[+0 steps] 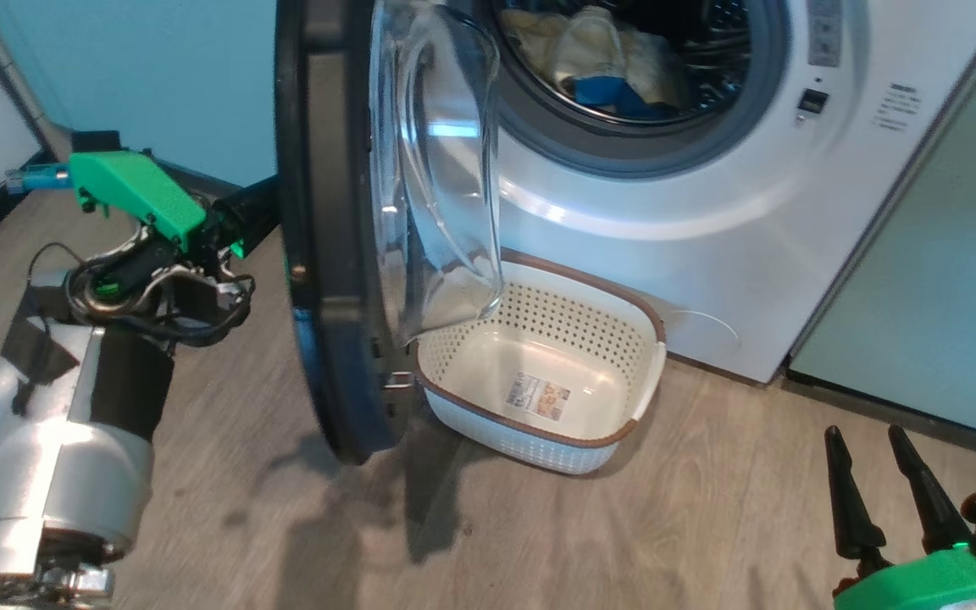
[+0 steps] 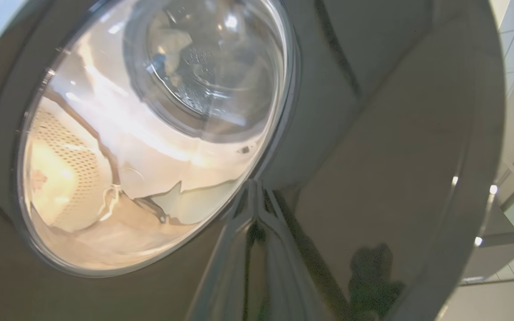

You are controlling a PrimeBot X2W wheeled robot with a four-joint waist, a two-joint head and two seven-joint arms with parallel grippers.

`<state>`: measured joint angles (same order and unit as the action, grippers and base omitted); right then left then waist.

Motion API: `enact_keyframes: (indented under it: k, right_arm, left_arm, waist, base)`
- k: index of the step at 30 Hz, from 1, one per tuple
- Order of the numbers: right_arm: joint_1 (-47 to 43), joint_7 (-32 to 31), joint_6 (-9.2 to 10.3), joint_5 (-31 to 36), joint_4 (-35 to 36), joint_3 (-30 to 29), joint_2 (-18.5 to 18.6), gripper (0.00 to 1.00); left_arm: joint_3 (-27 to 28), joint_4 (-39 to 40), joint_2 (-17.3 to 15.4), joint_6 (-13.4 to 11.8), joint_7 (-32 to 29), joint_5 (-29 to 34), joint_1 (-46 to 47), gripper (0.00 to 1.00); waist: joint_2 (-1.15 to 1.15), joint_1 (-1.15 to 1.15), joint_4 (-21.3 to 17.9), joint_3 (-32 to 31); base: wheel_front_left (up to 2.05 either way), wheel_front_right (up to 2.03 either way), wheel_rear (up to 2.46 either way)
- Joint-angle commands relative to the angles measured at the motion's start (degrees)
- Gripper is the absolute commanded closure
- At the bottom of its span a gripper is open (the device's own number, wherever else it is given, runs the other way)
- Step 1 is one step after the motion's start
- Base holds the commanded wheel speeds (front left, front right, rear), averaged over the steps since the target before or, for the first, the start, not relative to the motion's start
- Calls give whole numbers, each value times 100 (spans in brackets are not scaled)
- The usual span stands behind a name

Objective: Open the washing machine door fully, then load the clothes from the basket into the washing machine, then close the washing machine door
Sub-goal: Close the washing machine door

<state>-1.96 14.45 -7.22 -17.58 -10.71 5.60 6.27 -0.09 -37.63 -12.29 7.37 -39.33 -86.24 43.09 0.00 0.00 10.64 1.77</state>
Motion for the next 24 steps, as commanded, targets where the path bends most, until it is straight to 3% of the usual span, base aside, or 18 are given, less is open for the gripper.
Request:
enact_keyframes:
  k: [1,24]
  right_arm:
    - [160,55,-26,4,185,78,48,0]
    - [323,55,-26,14,196,158,87,0]
  left_arm:
    - [163,309,-124,12,-65,-57,168,100]
    - [385,612,196,12,164,-316,17,100]
  waist:
    - [0,0,-115,49]
    - [0,0,-1574,271]
  base:
    - [0,0,0]
    - [0,0,0]
